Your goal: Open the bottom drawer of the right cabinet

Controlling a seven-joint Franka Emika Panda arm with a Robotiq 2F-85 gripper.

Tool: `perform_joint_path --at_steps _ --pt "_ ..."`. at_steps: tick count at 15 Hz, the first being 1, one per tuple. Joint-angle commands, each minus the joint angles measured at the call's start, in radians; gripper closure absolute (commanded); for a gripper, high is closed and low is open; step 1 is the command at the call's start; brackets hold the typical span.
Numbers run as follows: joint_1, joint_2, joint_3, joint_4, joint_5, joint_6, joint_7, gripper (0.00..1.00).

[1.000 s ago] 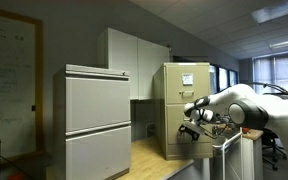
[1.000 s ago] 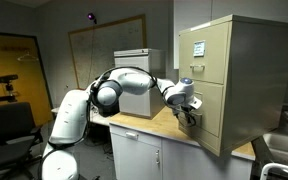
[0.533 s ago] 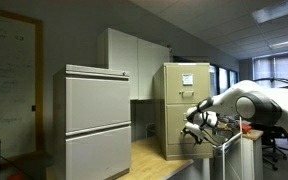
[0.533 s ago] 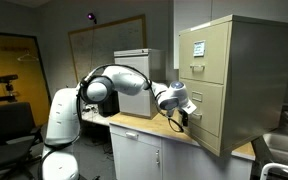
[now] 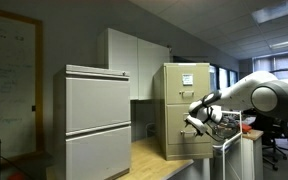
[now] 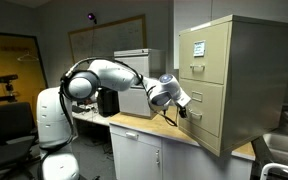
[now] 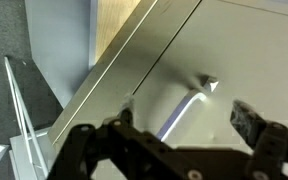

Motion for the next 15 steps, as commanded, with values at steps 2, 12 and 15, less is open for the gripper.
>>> perform_joint_path --at_steps 2,12,15 --pt "0.006 0.001 -0.056 -0.013 -0.121 -0.025 0.147 0.0" --pt "-0.018 0.064 -0.107 0.108 -0.14 -0.053 0.176 0.0" --pt "-0.03 0.097 -0.1 0.171 -0.112 -0.08 0.149 0.0"
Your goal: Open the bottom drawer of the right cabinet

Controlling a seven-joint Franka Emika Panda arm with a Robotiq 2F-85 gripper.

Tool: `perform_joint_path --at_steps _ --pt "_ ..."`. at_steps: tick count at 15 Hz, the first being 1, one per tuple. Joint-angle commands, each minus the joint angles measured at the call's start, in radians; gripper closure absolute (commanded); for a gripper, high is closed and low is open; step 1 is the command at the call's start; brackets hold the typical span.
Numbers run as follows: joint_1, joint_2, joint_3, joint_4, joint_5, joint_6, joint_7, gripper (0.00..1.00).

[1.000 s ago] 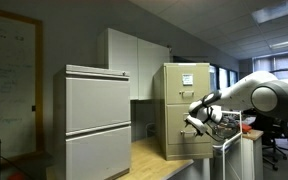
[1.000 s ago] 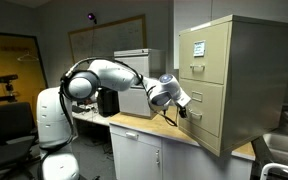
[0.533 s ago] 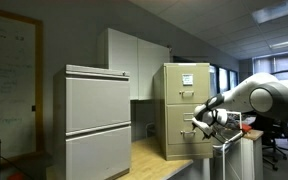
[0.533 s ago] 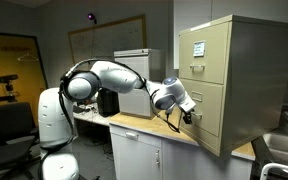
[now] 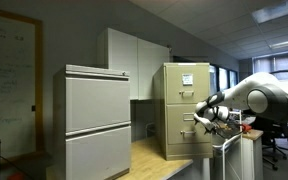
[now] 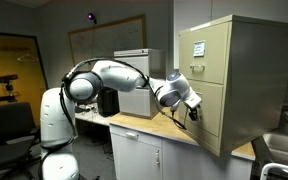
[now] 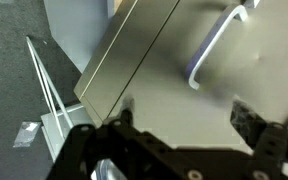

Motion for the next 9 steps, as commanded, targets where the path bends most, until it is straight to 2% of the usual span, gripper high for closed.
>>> perform_joint_path --at_steps 1,6,9 --pt "-0.015 0.058 0.007 0.111 0.019 -0.057 0.001 0.0" --pt "-0.027 0.123 0.028 0.203 0.058 -0.124 -0.022 0.0" --pt "-0.025 0.139 0.035 0.216 0.07 -0.162 -0.024 0.0"
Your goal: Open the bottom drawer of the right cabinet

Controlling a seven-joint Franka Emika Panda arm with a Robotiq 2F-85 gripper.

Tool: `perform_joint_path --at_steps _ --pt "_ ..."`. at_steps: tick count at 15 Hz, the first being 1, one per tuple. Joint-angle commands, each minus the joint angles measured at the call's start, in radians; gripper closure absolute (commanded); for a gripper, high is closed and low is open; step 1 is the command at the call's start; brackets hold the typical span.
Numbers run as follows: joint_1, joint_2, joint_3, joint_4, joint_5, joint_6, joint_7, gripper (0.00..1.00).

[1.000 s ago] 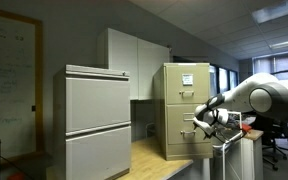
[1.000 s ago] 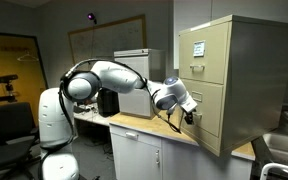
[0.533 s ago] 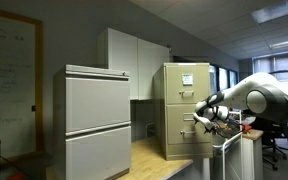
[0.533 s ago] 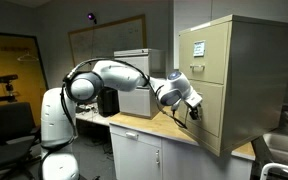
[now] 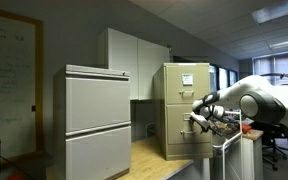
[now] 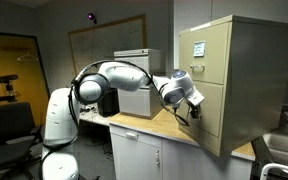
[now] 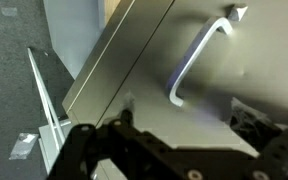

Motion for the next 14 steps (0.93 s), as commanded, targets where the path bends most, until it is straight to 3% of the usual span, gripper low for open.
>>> perform_joint_path --at_steps 1,9,14 --pt "-0.016 0.055 0.025 0.076 0.039 -0.046 -0.012 0.0" --pt "-0.011 0.079 0.04 0.073 0.059 -0.064 -0.007 0.0" --pt "-0.018 0.164 0.047 0.163 0.031 -0.175 -0.043 0.0"
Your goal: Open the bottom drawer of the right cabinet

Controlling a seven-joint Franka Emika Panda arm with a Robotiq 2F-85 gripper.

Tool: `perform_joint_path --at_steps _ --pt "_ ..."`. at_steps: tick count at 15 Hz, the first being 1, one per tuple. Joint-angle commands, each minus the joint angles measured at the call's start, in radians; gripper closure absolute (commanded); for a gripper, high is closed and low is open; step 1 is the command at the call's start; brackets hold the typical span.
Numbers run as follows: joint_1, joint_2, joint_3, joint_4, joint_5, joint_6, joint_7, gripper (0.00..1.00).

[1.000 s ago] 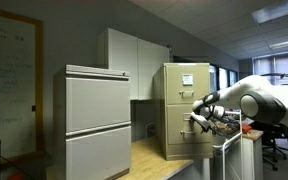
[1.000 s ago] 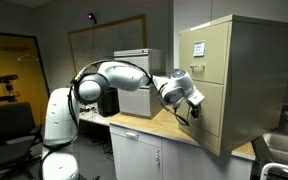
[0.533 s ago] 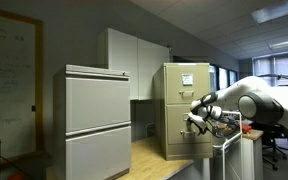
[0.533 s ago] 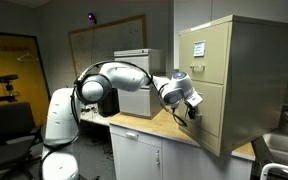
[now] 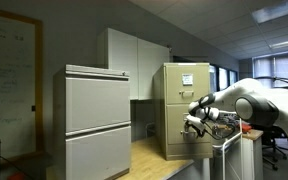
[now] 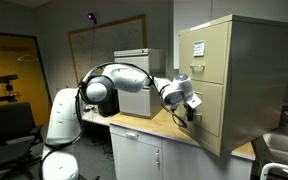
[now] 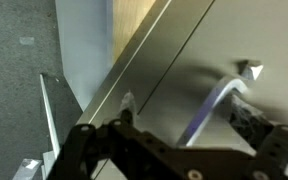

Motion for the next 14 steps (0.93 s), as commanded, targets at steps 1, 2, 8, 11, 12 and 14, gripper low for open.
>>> perform_joint_path --at_steps 1,2,8,11,12,14 --pt "-0.02 0.122 0.015 0.134 -0.017 -0.093 -0.036 0.0" --pt "-0.022 0.139 0.013 0.15 -0.025 -0.114 -0.044 0.0" --pt "-0.066 0.134 0.031 0.212 -0.004 -0.305 -0.164 0.38" --pt "-0.09 0.158 0.052 0.267 0.012 -0.364 -0.241 0.61" --pt "-0.099 0.173 0.061 0.29 0.022 -0.377 -0.267 0.68" --pt "-0.114 0.196 0.08 0.338 0.031 -0.417 -0.321 0.84"
